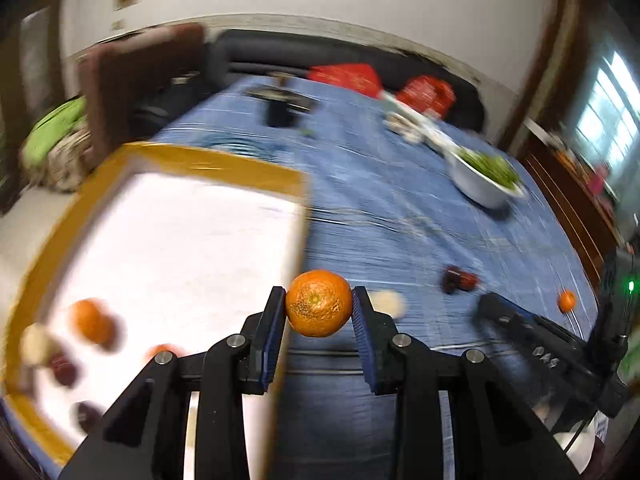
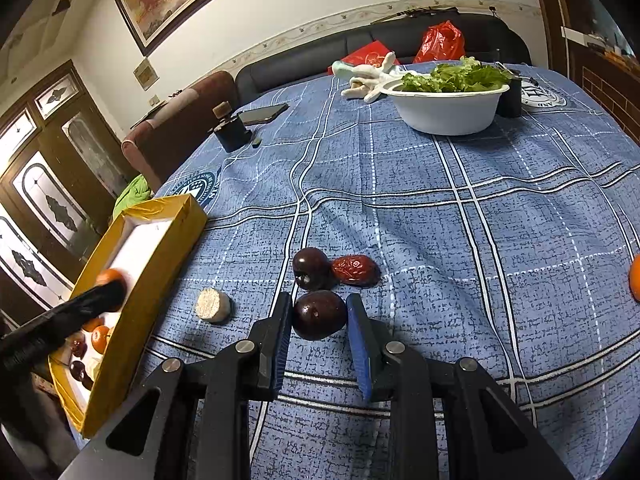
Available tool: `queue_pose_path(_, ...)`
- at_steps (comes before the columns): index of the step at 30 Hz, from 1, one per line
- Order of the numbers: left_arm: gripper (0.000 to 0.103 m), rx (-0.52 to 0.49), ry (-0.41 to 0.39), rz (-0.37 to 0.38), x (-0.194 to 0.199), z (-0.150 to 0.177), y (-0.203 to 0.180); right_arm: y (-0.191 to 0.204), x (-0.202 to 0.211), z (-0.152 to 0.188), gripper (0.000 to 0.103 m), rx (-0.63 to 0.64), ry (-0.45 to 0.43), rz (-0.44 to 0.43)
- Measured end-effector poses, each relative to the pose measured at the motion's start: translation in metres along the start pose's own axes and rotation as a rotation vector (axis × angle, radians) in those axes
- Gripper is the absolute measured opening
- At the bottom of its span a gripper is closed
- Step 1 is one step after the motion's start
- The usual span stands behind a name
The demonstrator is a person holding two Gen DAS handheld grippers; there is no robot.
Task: Organize fruits
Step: 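Carry the tangerine and plum into the tray and open both tools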
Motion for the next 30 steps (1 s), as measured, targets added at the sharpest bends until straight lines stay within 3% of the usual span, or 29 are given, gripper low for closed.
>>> queue_pose_path(3,0.032,0.101,-0.053,-0.006,0.029,-0.017,0.048,0.002,0.001,-0.002,0.030,0.002,-0.009,0.001)
queue_pose_path(7,0.032,0.161,-0.090,-0.033,0.050,-0.024,0.095,0.023,0.008,-0.012,0.030,0.020,-0.011,-0.039)
queue_pose_path(13,0.032,0.223,-0.071,-0.027,0.046,-0.015,0.130,0.099,0.012,-0.032,0.031,0.079,0.012,-0.241)
queue_pose_path(18,0.032,0.279,-0.029,0.024,0.036,-0.010,0.145,0.162,-0.005,-0.036,0.031,0.088,0.076,-0.413)
queue_pose_path(21,0.032,0.288,-0.026,0.025,0.034,-0.009,0.153,0.183,-0.018,-0.037,0.031,0.098,0.098,-0.426)
queue_pose_path(30,0.033,0.256,-0.021,0.010,0.022,-0.003,0.156,0.237,-0.070,-0.038,0.032,0.219,0.186,-0.346)
Point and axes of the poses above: each gripper's, at about its wrist camera, not at the fingertips, and x roughly against the way its jaws point, y to its left, z to its underside, the point moved 8 cm from there along -x, roughly the way its jaws point, and after that the axes turned 15 degrees about x, right-handed, at the moved point
